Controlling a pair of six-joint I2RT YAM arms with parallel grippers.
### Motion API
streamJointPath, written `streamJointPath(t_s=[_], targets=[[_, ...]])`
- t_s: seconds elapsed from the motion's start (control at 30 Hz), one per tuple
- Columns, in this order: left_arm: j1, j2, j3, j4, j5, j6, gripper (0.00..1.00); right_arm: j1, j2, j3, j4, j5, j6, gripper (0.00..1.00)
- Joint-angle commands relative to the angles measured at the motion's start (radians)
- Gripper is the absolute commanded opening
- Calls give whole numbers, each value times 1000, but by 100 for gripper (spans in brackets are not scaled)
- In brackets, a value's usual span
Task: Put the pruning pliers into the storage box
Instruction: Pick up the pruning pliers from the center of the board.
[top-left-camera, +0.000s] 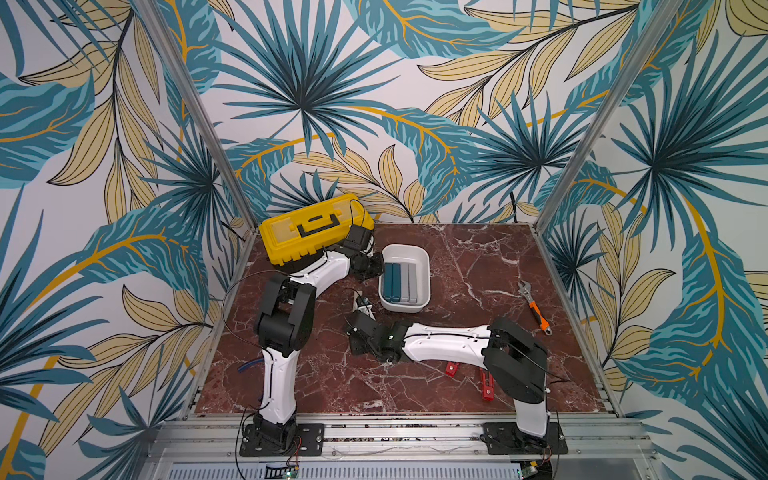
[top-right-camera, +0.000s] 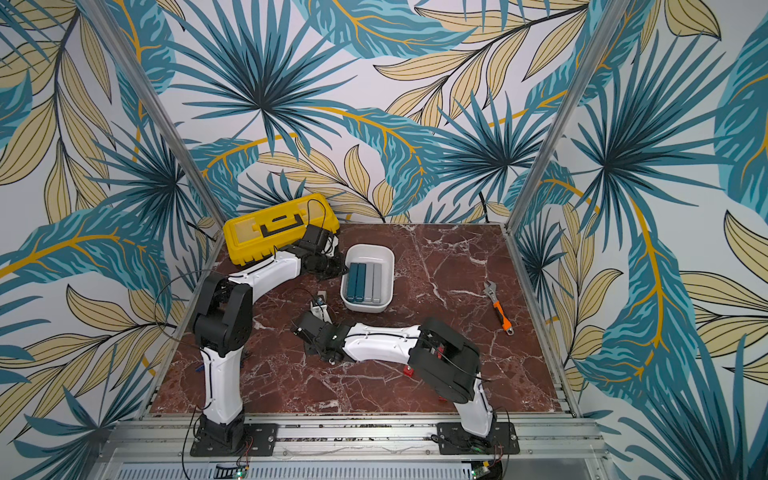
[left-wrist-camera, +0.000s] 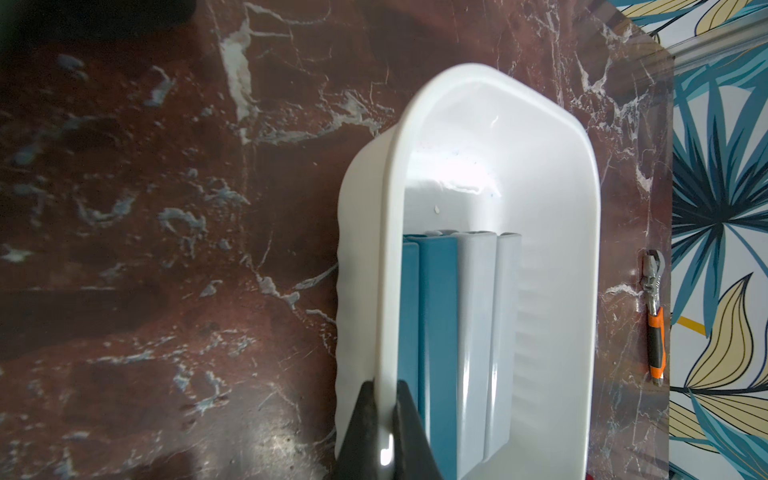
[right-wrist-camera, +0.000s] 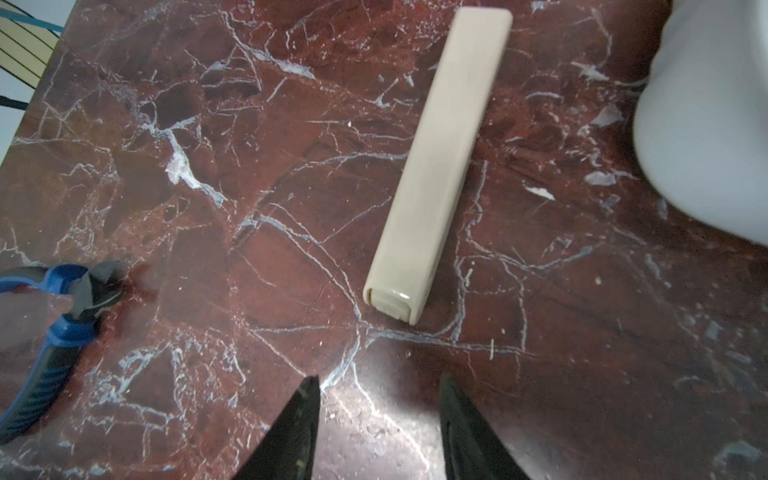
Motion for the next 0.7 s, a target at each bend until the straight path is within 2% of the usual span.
streamJointPath(t_s=[0.0, 0.3, 0.67], targets=[[6, -7, 59, 50, 45, 4, 0, 1, 64, 39, 6, 39, -17, 49], [10, 3, 83, 38, 54, 10, 0, -3, 117, 97, -54, 95, -35, 51], [12, 4, 66, 47, 55, 12, 0, -21, 159, 133, -35, 76, -54, 52]])
